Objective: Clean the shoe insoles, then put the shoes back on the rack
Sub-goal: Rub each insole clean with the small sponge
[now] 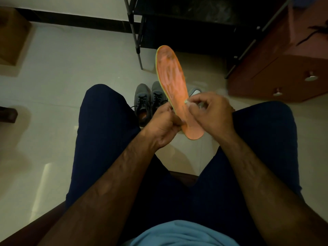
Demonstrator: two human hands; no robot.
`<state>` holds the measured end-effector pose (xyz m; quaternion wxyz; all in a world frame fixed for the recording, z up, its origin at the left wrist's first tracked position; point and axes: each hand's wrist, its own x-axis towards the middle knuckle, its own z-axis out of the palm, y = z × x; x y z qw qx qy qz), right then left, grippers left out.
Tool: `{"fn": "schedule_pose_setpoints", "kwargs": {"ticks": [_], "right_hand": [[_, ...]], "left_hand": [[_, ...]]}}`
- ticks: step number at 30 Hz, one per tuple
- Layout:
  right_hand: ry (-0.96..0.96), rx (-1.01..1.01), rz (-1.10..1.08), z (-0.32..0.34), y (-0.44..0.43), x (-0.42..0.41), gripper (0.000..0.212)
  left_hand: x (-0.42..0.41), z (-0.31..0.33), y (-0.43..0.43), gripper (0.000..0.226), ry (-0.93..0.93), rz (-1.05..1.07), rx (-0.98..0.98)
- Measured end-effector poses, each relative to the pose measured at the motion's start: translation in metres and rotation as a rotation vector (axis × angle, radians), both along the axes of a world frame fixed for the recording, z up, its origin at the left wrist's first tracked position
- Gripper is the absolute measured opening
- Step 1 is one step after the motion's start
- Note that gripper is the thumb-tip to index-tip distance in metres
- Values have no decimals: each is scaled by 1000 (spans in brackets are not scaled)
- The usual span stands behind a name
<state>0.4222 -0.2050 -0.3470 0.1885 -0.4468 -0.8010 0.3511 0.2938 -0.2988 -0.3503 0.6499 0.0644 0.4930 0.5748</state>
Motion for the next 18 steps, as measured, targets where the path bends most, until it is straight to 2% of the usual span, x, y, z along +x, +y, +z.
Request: {"fn": "schedule_pose_setpoints", "kwargs": {"ticks": [3,5,8,13,18], "right_hand": [[-14,-100,158,1,-13,6,15],[6,-105,84,0,-6,9,15],[0,20,-51,0,3,5,17],[-34,-152,188,2,-15,10,13],[12,-9,-52,-2,0,7,12]], "left_hand": [[-2,2,0,66,-21,17,-8],[-1,3,2,68,-6,6,-4],[1,2,3,69,5,-2,-6],[-5,1,2,73,-38,54,-31],[-4,7,5,76,-25,31,-38]]}}
